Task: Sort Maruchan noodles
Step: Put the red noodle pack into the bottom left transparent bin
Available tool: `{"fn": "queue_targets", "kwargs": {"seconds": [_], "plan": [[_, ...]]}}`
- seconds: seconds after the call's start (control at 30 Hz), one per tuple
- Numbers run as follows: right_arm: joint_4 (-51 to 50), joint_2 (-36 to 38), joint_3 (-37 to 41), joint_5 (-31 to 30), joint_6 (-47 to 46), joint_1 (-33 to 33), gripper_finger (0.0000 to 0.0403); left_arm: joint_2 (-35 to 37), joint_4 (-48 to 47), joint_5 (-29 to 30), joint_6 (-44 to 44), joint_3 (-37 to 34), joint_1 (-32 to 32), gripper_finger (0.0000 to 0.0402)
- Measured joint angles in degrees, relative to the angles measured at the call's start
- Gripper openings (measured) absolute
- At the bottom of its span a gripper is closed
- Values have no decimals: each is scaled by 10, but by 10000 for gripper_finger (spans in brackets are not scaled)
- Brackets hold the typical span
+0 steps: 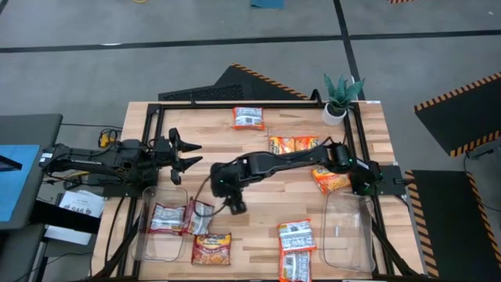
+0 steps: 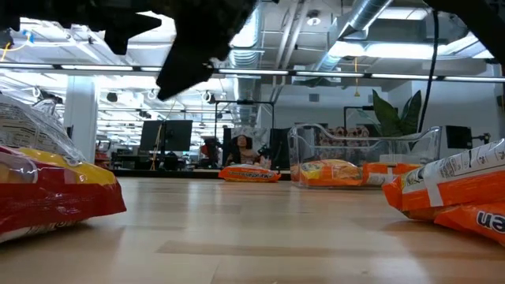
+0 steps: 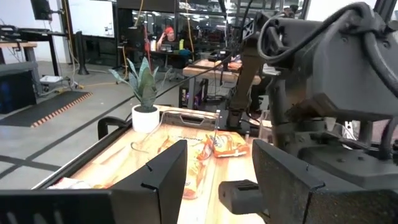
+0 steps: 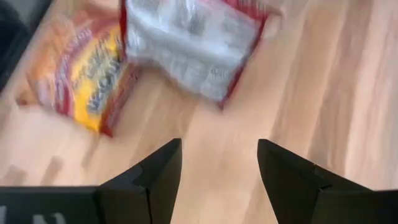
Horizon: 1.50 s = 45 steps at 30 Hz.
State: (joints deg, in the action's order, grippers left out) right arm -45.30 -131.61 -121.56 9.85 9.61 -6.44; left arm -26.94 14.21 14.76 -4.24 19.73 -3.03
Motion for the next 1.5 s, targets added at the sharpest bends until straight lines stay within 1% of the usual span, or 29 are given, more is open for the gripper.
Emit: {"fn": "queue_targets", "kwargs": {"seconds": [0.07, 0.13, 0.2, 0.27, 0.4, 0.5, 0.6, 0.7, 0.77, 0.8, 0.83, 0.9, 0.97, 1.0, 1.1, 1.2, 1.27, 1.33, 1.5], "plan": [[-15, 5, 7, -23, 4, -3, 232, 0, -5, 0, -8, 0, 0, 171], [-42, 29, 41, -40, 2, -8, 232, 0, -9, -3, -13, 0, 0, 171], [-9, 66, 100, -62, -8, -11, 232, 0, -15, -7, -14, 0, 0, 171], [16, 114, 183, -92, -30, -15, 232, 0, -15, -10, -15, 0, -1, 171], [144, 236, 394, -155, -90, -26, 232, -3, -14, -10, -11, 0, 0, 171], [289, 346, 549, -209, -136, -44, 232, -12, -6, -11, -14, 0, -1, 171], [445, 431, 675, -254, -156, -67, 232, -41, 18, -35, -41, 0, -1, 171], [558, 491, 753, -289, -154, -87, 232, -107, 102, -93, -60, 0, -2, 171], [591, 526, 785, -316, -141, -95, 232, -169, 168, -135, -55, 3, -8, 171], [603, 535, 791, -326, -135, -97, 232, -198, 180, -148, -43, 11, -12, 171], [604, 546, 798, -333, -128, -99, 232, -220, 167, -154, -31, 20, -17, 171], [607, 557, 803, -342, -122, -99, 232, -275, 109, -159, -11, 72, -29, 171], [604, 565, 807, -342, -121, -99, 232, -304, -35, -156, 2, 126, -46, 171], [604, 565, 806, -342, -121, -98, 232, -327, -104, -148, 8, 167, -57, 171], [599, 558, 807, -342, -121, -97, 232, -385, -357, -97, 15, 271, -99, 171], [588, 546, 808, -342, -121, -91, 232, -440, -503, -46, -11, 358, -156, 171], [588, 534, 806, -342, -121, -87, 232, -473, -554, -23, -29, 399, -200, 171], [585, 532, 808, -342, -122, -80, 232, -504, -585, -13, -42, 426, -239, 171], [591, 515, 806, -342, -127, -68, 232, -570, -603, 25, -66, 475, -339, 171]]}}
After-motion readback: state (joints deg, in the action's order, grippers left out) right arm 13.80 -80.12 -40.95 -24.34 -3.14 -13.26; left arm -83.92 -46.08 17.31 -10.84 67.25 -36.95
